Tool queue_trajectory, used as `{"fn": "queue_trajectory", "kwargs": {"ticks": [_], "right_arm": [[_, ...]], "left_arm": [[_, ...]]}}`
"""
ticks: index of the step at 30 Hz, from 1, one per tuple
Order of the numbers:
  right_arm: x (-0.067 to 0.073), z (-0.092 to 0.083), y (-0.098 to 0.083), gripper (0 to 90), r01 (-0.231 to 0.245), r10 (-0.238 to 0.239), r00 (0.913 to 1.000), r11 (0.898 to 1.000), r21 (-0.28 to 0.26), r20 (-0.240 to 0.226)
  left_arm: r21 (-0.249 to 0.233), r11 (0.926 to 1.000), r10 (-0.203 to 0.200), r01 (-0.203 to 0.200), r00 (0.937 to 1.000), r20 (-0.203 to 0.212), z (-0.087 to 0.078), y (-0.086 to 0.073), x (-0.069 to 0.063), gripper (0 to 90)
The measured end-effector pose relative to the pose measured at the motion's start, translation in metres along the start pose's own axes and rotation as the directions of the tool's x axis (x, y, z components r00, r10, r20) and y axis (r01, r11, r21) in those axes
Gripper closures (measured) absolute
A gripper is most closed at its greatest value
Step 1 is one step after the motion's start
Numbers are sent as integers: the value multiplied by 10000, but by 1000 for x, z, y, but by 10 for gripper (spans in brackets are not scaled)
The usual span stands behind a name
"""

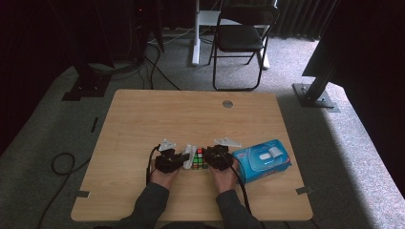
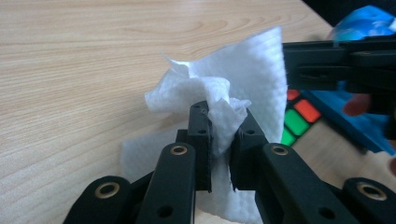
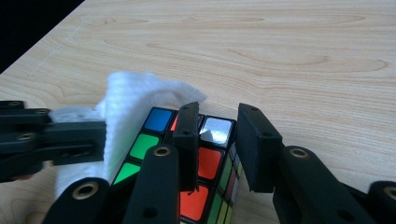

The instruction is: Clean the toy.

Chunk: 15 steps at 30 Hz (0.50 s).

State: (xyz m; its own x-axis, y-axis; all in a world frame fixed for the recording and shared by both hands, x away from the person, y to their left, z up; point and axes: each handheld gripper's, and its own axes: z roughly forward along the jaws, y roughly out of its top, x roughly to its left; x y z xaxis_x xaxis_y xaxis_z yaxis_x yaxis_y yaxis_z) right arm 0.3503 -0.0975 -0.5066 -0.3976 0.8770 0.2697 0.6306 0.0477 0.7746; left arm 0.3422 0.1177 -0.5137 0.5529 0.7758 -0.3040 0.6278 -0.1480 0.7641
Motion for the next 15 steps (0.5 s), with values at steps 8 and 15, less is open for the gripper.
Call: {"fn": "queue_trajectory", "kwargs": {"ticks": [8, 15], "right_arm": [[0, 0, 0, 701, -59, 59, 10000, 10000, -19, -12], [0, 1, 0, 703, -102, 102, 9999, 9999, -72, 29]], "left_arm": [[293, 9996, -52, 51, 10000, 38, 11, -13, -4, 817], [910, 9956, 237, -210, 9993, -291, 25, -23, -1, 818]]}}
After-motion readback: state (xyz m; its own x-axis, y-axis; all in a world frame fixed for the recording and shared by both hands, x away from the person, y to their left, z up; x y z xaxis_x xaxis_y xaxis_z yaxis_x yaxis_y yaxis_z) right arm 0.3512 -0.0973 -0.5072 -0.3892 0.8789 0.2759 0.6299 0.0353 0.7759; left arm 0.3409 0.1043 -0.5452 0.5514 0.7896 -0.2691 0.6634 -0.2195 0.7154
